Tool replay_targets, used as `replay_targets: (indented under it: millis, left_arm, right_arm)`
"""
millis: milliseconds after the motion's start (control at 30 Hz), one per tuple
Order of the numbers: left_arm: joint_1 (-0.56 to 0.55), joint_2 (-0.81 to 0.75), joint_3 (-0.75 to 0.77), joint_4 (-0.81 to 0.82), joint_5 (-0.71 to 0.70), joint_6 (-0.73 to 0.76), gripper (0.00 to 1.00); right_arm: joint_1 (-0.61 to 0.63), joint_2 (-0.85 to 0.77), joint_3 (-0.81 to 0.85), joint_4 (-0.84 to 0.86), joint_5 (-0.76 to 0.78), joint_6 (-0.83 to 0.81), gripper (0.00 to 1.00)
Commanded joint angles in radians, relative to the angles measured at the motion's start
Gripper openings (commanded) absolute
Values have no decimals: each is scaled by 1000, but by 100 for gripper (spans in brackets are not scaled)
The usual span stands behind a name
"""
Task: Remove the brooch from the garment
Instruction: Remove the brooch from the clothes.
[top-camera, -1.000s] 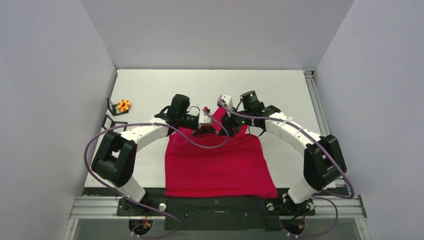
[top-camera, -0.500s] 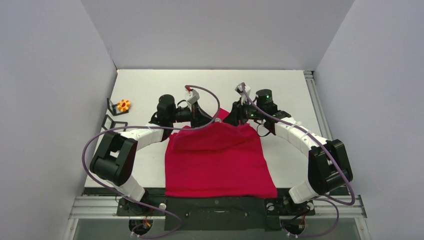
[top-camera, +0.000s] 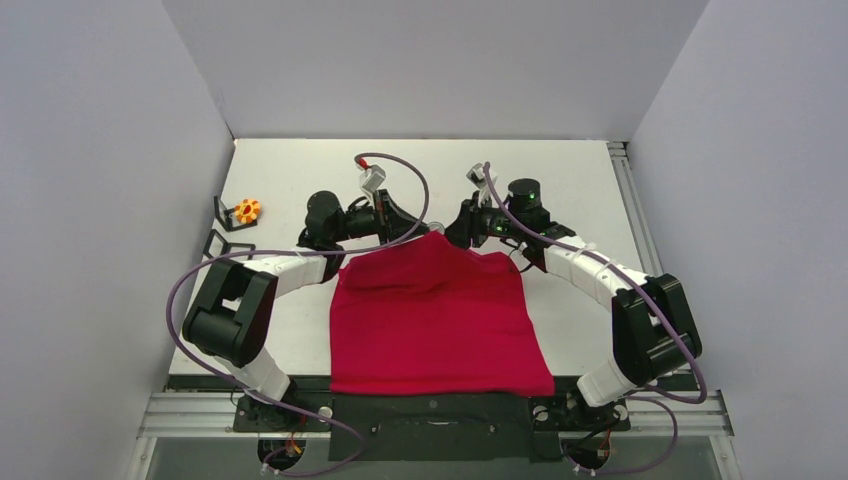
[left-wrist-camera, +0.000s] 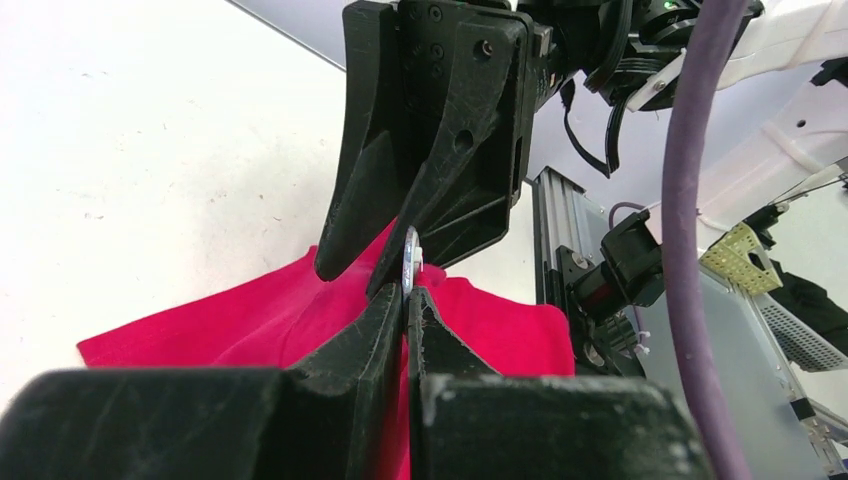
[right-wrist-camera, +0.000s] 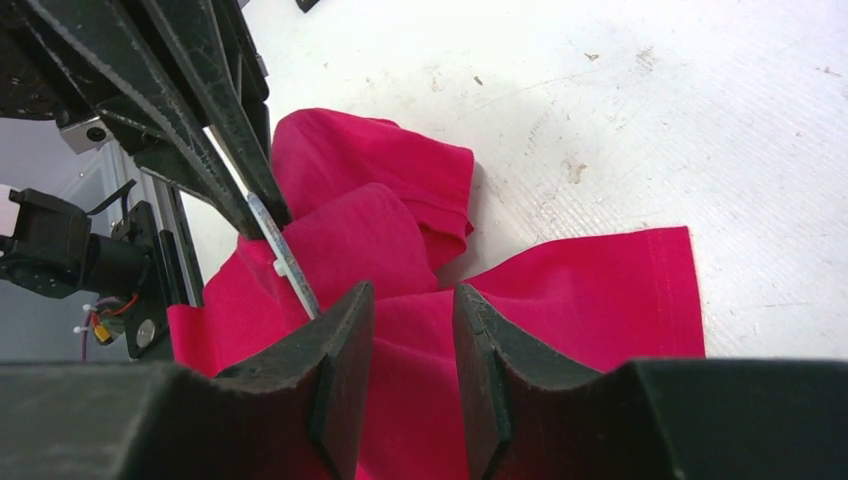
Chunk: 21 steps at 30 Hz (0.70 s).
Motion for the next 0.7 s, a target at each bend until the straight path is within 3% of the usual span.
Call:
replay_targets:
  millis: [0,200,267,433,500,567,667]
  left_arm:
    - [12,1,3,106,4,-47,0]
    - [9,-33,13,-10,4,73,0]
    - [2,-69,24,-128,7,223,0]
    - [-10,-178,86,-618,-37,891,0]
    - [-13,-219,99,-749,-82,1108,0]
    - [-26,-290,80,-807,-129,1289,0]
    - [-71,-374,-42,-731,-227,1539,0]
  right_arm:
    - [8,-52,-2,-5,-67,-80,31]
    - [-1,-75,60,-200,-58,-232,32]
    - [-7,-77,94,-279,-54,-280,33]
    - [-18,-58,166,-457,-54,-308,36]
    - [-26,-41,182,-457,-69,-233,38]
    - [-32,-21,186,-397,-91,-26,41]
    - [-37,-14,156,-229,-114,223,50]
